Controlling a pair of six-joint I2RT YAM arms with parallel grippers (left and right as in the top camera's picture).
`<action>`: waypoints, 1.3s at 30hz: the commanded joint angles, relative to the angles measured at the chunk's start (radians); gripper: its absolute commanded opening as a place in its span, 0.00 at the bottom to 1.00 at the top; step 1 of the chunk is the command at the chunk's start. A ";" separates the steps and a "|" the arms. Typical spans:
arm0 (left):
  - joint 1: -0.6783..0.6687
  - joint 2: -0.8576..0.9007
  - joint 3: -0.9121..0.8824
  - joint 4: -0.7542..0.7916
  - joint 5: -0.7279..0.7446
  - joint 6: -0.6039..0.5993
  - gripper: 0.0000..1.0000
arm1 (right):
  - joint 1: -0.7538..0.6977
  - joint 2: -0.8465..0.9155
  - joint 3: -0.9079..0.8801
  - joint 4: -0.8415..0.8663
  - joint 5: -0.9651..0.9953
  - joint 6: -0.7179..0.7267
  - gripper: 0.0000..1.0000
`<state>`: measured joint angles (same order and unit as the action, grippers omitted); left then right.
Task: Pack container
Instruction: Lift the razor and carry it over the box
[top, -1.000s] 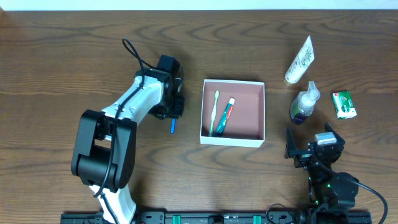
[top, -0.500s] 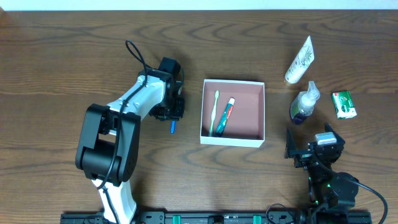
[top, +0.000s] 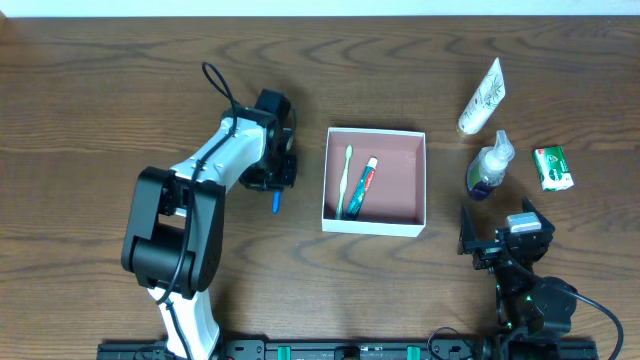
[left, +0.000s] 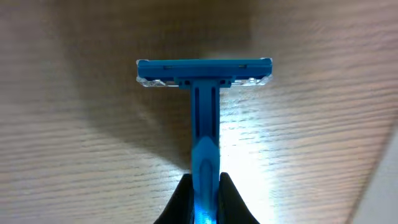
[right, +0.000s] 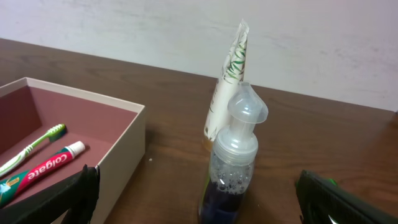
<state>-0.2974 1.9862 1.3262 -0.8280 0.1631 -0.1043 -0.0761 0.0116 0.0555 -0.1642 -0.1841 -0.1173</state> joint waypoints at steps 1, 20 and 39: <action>-0.002 -0.073 0.096 -0.033 0.010 -0.020 0.06 | 0.012 -0.006 -0.005 -0.001 0.000 -0.011 0.99; -0.270 -0.379 0.164 -0.014 -0.048 -0.137 0.06 | 0.012 -0.006 -0.005 -0.001 0.000 -0.011 0.99; -0.311 -0.173 0.164 0.024 -0.044 -0.230 0.06 | 0.012 -0.006 -0.005 -0.001 0.000 -0.011 0.99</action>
<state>-0.6037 1.8107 1.4891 -0.8040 0.1303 -0.3187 -0.0761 0.0116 0.0555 -0.1646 -0.1841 -0.1173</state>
